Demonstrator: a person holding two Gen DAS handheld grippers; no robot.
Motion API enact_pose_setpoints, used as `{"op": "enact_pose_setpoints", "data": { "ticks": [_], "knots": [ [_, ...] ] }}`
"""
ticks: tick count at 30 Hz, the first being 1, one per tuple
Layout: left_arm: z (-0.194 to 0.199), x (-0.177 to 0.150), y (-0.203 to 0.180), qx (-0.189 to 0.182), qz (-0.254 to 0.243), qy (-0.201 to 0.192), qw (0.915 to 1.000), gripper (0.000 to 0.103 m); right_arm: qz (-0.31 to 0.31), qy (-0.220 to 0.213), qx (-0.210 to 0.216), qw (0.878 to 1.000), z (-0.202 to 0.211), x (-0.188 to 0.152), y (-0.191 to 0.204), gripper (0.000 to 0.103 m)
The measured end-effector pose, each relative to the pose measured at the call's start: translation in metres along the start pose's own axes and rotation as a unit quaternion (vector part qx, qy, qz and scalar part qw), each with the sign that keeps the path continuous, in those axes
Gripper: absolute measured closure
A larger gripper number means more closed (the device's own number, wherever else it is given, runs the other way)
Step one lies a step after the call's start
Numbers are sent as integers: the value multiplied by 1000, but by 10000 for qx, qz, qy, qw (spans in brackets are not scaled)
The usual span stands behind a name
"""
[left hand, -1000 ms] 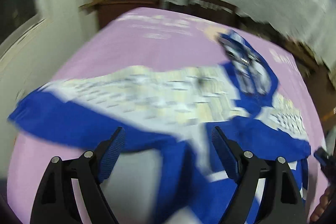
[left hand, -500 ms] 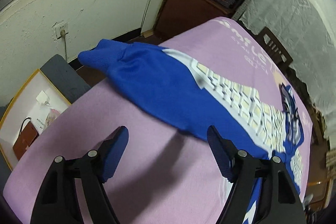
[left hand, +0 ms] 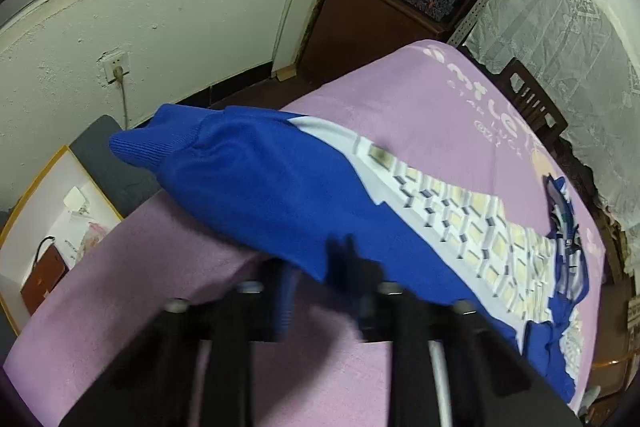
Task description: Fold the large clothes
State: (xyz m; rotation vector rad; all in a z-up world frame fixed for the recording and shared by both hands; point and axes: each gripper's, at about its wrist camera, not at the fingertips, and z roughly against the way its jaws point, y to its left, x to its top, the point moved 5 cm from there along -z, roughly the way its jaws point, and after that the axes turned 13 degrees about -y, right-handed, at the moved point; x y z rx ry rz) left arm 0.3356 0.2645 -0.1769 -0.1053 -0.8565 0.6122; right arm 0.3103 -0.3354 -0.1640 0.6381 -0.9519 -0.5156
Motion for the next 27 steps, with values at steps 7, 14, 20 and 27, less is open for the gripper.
{"op": "enact_pose_setpoints", "data": {
  "ticks": [7, 14, 20, 27],
  "knots": [
    [11, 2, -20, 248, -644, -265, 9973, 99, -21, 31, 39, 10000, 0, 1, 0, 64],
    [39, 8, -77, 278, -1505, -635, 9862, 99, -60, 41, 110, 9999, 2, 2, 2, 64],
    [67, -5, -152, 56, -2297, -894, 9691, 99, -42, 113, 131, 9998, 2, 0, 3, 64],
    [97, -57, -247, -578, -3145, -1053, 9416, 99, -39, 164, 163, 9997, 2, -1, 6, 64]
  ]
}}
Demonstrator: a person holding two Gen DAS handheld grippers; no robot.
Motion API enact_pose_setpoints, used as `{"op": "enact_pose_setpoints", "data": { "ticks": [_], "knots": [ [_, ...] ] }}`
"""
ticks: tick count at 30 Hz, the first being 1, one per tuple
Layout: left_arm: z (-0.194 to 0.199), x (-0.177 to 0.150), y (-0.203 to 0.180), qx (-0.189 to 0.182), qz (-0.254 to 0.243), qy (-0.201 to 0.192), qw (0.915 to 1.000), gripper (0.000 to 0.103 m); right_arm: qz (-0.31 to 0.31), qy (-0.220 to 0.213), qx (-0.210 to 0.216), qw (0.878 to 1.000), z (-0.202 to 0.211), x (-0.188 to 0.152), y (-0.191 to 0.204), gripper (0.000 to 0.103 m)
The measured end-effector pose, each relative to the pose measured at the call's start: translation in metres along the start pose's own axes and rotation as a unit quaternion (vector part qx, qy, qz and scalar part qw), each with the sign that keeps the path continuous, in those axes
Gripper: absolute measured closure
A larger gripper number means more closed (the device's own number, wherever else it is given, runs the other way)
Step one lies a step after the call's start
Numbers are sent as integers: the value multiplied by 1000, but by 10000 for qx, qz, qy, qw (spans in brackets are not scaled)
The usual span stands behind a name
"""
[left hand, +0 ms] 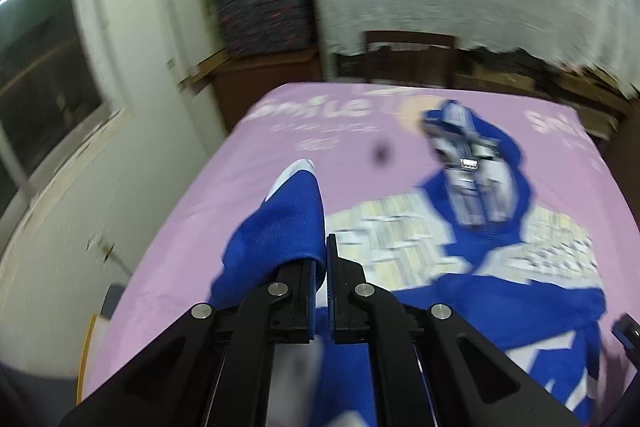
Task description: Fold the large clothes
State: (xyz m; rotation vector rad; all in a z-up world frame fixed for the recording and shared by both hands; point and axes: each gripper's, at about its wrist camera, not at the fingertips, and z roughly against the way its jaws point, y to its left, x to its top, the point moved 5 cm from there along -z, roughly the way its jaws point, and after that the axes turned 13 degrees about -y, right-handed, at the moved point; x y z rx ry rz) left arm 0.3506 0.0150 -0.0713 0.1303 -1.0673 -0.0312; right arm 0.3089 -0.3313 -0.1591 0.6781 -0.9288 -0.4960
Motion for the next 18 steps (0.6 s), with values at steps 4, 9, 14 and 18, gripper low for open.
{"op": "enact_pose_setpoints", "data": {
  "ticks": [4, 9, 14, 18],
  "knots": [
    [5, -13, -70, -483, -501, -16, 9976, 99, -56, 63, -6, 10000, -2, -1, -2, 64],
    [-7, -54, -136, -799, -1092, 190, 9906, 99, -119, 70, -8, 9999, -2, 0, -4, 63],
    [-30, -89, -154, -896, -1271, 636, 9858, 95, -180, 123, -3, 9998, -3, -1, -5, 61],
    [-32, -93, -144, -1114, -1108, 806, 9843, 83, -230, 185, 10, 9996, -5, -1, -8, 61]
  ]
}}
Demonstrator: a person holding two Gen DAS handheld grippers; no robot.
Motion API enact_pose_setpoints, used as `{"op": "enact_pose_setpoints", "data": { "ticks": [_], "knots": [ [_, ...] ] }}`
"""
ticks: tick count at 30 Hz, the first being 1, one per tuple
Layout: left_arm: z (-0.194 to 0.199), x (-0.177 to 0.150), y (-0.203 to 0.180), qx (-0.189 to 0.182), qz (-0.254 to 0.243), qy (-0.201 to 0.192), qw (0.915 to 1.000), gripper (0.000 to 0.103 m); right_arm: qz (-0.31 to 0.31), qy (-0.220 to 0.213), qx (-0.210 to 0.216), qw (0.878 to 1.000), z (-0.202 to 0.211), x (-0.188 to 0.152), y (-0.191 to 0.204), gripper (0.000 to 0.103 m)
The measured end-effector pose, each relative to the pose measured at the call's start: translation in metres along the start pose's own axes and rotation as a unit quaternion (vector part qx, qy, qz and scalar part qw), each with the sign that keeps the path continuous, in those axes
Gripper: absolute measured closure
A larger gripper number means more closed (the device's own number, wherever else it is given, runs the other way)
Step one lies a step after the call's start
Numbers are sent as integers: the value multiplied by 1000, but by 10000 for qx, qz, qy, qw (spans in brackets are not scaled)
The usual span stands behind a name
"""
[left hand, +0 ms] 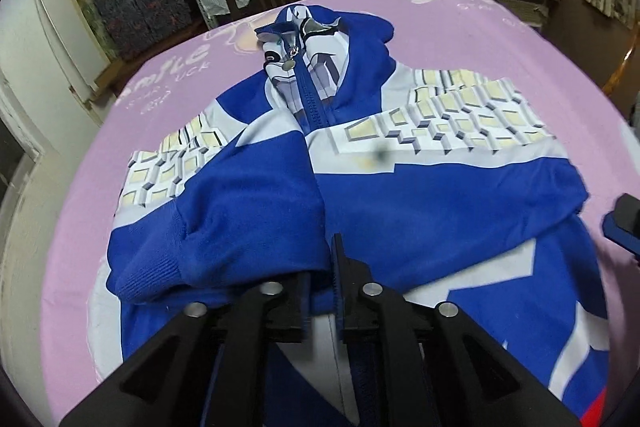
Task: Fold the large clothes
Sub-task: 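Flatten the folded side with the left gripper while the right gripper presses the sleeve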
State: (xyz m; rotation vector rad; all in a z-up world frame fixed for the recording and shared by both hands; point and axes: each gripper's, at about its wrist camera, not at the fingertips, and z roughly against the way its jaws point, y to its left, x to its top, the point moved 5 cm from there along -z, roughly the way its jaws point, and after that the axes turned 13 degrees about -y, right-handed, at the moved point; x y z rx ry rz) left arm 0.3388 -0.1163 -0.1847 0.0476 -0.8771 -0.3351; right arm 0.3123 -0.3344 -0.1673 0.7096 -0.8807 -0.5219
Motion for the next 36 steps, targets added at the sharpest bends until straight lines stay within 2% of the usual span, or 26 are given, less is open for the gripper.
{"op": "enact_pose_setpoints", "data": {
  "ticks": [1, 3, 4, 6, 9, 12, 15, 19, 22, 23, 24, 25, 30, 36],
  "knots": [
    [6, 0, 2, -88, 31, -42, 9999, 62, 1, 1, 0, 10000, 0, 0, 0, 61],
    [27, -1, 8, -103, -9, -278, 9996, 39, 45, -18, 12, 10000, 0, 0, 0, 61],
    [36, -1, 11, -92, -73, -396, 9991, 34, 78, -31, 20, 10000, 0, 0, 1, 61],
    [57, -4, 21, -50, -212, -636, 9977, 29, 188, -65, 37, 9998, 0, 0, 4, 61],
    [74, -5, 53, 138, -110, -845, 9963, 21, 454, -89, 82, 9989, 0, -3, 13, 60],
    [75, -3, 101, 392, 323, -819, 9953, 20, 906, -186, 133, 9956, 1, -9, 36, 57],
    [51, 1, 153, 543, 969, -535, 9924, 21, 1592, -26, 343, 9867, -6, -25, 82, 52],
    [13, -1, 184, 667, 1340, -178, 9886, 24, 2844, 290, 407, 9574, -30, -60, 152, 50],
    [-15, -10, 187, 636, 1298, 147, 9894, 29, 3753, 463, 315, 9252, -54, -90, 191, 50],
    [-23, -15, 187, 646, 1229, 259, 9900, 29, 4092, 502, 199, 9108, -65, -101, 201, 50],
    [-30, -19, 187, 639, 1199, 352, 9901, 28, 4303, 526, 122, 9011, -73, -109, 206, 49],
    [-31, -20, 189, 645, 1223, 278, 9900, 27, 4528, 560, 39, 8898, -81, -117, 211, 49],
    [-32, -23, 195, 506, 1196, 362, 9909, 27, 5236, 697, -220, 8488, -113, -146, 218, 49],
    [-32, -26, 201, 465, 1269, 417, 9900, 25, 6066, 488, -475, 7921, -136, -163, 225, 49]
  ]
}}
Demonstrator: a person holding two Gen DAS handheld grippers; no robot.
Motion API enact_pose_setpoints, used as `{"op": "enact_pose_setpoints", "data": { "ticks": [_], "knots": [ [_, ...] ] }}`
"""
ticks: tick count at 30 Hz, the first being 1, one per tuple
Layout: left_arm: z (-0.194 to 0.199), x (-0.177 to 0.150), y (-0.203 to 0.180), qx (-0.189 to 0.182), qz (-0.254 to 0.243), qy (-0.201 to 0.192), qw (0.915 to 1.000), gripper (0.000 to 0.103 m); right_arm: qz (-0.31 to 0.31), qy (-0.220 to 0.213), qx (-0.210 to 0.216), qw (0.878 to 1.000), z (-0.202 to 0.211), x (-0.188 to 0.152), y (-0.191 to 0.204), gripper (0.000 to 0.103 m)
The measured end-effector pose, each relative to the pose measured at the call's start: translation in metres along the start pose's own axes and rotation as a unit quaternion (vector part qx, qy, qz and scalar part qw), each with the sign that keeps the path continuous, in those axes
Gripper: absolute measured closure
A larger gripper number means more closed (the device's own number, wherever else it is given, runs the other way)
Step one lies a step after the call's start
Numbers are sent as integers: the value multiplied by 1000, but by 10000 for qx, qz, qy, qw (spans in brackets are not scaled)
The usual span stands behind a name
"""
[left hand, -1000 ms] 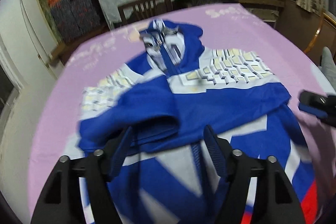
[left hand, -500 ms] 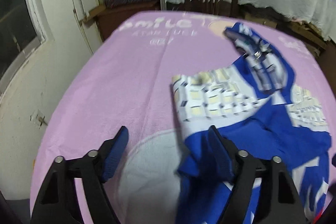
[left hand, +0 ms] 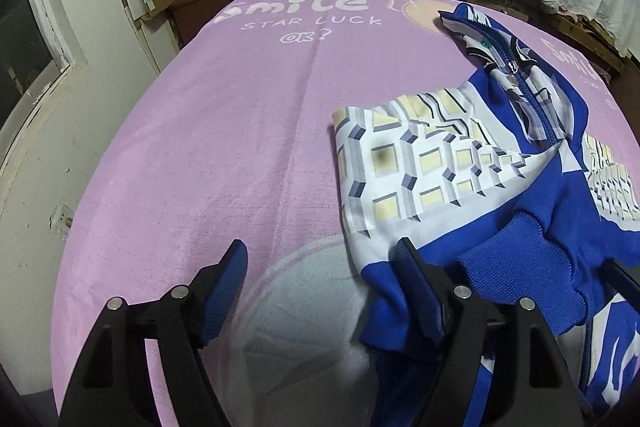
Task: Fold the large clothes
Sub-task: 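Flatten the folded side with the left gripper while the right gripper presses the sleeve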
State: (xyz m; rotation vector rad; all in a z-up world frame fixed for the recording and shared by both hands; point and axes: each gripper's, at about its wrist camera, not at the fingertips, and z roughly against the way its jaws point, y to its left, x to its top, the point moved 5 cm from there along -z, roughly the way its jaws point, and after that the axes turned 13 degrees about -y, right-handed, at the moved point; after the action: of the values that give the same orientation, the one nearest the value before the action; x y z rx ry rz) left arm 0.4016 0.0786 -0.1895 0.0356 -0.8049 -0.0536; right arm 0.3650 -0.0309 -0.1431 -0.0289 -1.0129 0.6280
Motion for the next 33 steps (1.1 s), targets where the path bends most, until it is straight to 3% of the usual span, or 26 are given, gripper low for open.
{"op": "enact_pose_setpoints", "data": {
  "ticks": [2, 3, 4, 8, 10, 11, 13, 14, 15, 18, 22, 24, 26, 28, 31, 32, 33],
  "knots": [
    [1, 1, -1, 36, -42, -29, 10000, 25, 218, -43, -110, 9997, -6, 1, -1, 53],
    [1, 1, -2, 71, -75, -58, 9999, 25, 221, -48, -102, 9997, -7, 3, -3, 71],
    [1, 0, -2, 105, -99, -77, 9999, 24, 127, -15, -27, 9999, -9, 3, -5, 79],
    [3, 0, -4, 293, -257, -180, 9991, 21, -1230, -17, 230, 9921, 2, -2, -51, 89],
    [4, 0, -6, 375, -342, -231, 9984, 21, -2651, 10, 288, 9638, 12, -22, -99, 89],
    [4, 0, -7, 409, -381, -253, 9981, 21, -3567, 113, 261, 9338, 16, -44, -130, 89],
    [5, 0, -10, 490, -463, -298, 9973, 21, -4647, 196, 397, 8843, 20, -78, -164, 80],
    [6, -1, -10, 517, -492, -317, 9969, 21, -5018, 186, 549, 8630, 22, -92, -174, 63],
    [6, -1, -11, 541, -514, -336, 9966, 21, -5239, 210, 663, 8489, 22, -102, -179, 46],
    [7, -1, -11, 580, -544, -387, 9961, 21, -5557, 173, 775, 8276, 21, -114, -187, 44],
    [7, -2, -9, 542, -459, -381, 9967, 21, -5626, 198, 653, 8239, 9, -117, -190, 47],
    [6, -2, -7, 510, -403, -355, 9973, 21, -5544, 225, 529, 8303, 6, -117, -187, 89],
    [6, -2, -5, 485, -350, -331, 9977, 21, -5398, 119, 415, 8407, 9, -112, -185, 103],
    [6, -2, -4, 463, -324, -305, 9979, 21, -5104, 15, 159, 8598, 20, -106, -184, 103],
    [7, -2, -6, 504, -372, -314, 9975, 21, -4819, 155, -129, 8760, 31, -110, -183, 102],
    [7, -2, -6, 513, -382, -318, 9974, 21, -4744, 196, -197, 8799, 35, -113, -185, 97],
    [7, -2, -6, 518, -382, -321, 9974, 21, -4710, 191, -300, 8814, 39, -115, -188, 82]
  ]
}}
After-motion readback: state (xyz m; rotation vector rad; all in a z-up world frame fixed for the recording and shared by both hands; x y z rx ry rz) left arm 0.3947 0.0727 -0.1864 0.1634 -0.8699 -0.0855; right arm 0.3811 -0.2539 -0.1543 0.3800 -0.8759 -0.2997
